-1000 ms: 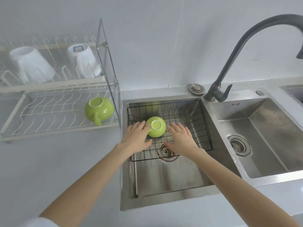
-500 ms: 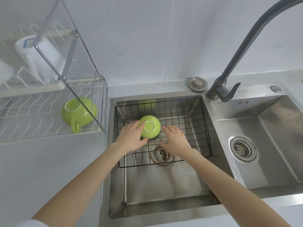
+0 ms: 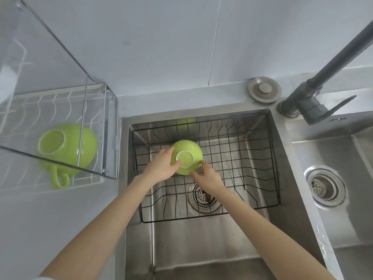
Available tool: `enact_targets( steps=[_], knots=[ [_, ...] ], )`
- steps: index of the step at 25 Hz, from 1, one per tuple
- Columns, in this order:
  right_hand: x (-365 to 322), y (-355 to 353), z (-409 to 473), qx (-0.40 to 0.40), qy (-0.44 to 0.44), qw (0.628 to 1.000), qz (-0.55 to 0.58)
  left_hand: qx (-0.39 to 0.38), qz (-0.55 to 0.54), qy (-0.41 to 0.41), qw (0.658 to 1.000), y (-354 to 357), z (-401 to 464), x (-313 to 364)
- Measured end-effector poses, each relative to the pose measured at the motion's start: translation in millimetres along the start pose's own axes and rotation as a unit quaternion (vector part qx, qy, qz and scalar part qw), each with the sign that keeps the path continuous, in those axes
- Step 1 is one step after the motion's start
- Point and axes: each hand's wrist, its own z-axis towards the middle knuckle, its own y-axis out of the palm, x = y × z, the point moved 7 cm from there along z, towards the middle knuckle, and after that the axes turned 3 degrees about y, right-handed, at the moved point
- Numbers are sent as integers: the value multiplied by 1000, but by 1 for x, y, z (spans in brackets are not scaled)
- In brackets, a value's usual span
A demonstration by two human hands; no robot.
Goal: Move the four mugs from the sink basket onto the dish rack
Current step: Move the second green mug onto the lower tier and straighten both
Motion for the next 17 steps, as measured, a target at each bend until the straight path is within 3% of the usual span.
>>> enact_targets(
  steps=[7,17],
  knots=[
    [8,4,24,12,62,986,151,23,-86,-35,995,10,27,-7],
    [2,-3,15,40,59,980,187,62,-141,-58,986,3,21,-8]
  ],
)
